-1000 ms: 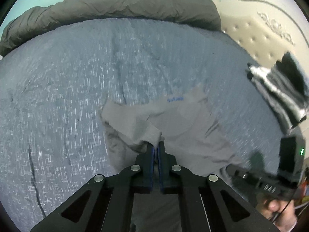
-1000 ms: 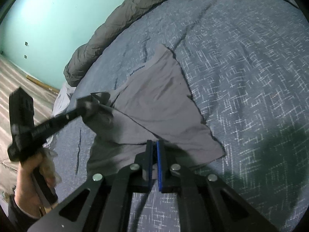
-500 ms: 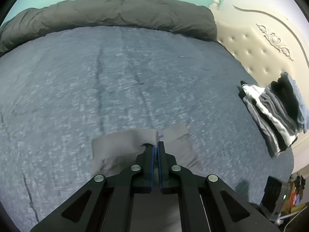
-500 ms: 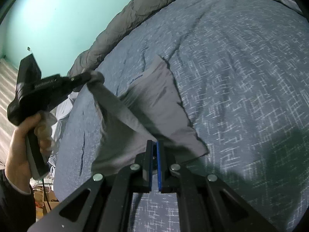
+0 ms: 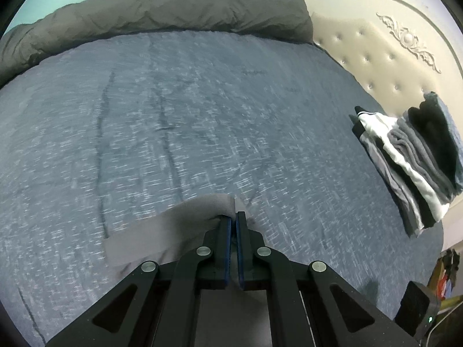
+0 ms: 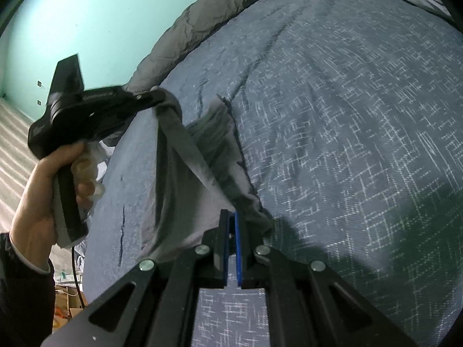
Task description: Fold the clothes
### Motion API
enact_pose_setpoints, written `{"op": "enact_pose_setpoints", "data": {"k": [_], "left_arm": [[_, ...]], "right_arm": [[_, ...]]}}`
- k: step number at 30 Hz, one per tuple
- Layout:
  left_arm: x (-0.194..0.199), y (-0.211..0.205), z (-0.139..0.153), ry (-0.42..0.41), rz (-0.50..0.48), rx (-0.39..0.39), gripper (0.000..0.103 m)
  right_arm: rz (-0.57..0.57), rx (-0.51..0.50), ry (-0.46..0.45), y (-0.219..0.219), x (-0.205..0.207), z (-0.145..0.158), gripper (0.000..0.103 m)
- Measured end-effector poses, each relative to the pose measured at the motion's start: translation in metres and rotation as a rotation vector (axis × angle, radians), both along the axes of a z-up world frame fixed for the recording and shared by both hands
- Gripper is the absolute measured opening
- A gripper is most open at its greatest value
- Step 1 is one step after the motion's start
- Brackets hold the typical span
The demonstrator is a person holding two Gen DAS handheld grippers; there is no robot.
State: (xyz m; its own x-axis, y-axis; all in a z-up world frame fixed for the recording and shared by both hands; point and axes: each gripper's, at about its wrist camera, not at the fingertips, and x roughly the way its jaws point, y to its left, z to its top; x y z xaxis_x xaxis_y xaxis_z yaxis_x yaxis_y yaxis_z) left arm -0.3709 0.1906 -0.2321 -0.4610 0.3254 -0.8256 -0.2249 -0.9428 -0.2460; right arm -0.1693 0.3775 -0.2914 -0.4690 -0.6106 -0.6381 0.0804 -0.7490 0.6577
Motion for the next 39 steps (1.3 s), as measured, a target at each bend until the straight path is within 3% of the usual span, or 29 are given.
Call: {"op": "enact_pose_setpoints", "data": {"k": [10,16,18,20,22,29,39], "left_arm": [[-0.027,0.031,-0.037,-0.078,-0.007,-0.029,0.003],[-0.034,0.025,-0.045,-0.104,0.026,0.040,0.005],[-0.032,0.017,-0.036,-0.082,0.040,0.066,0.010],[-0.030,0.006,-0.027,-0.055,0.059,0.092,0.031],[-0.028,-0.004,-0.018,-0.034,0.072,0.097,0.038],[-0.003,-0.039,-0.009,-0.012,0.056,0.059,0.038],[0.045,-0.126,-0.048,-0.055,0.181,0.094,0.038]], "right_arm": [[0.005,0.002,-0.034,0.003,-0.003,-0.009,0.003],[0.010,0.003,-0.052,0.003,-0.003,-0.014,0.003],[0.009,0.003,-0.054,0.003,-0.003,-0.014,0.003],[0.008,0.003,-0.056,0.004,-0.001,-0.015,0.003],[0.007,0.003,-0.060,0.005,0.000,-0.016,0.003],[0.005,0.002,-0.063,0.009,0.005,-0.013,0.003],[-0.024,-0.007,-0.074,0.020,0.006,-0.014,0.003]]}}
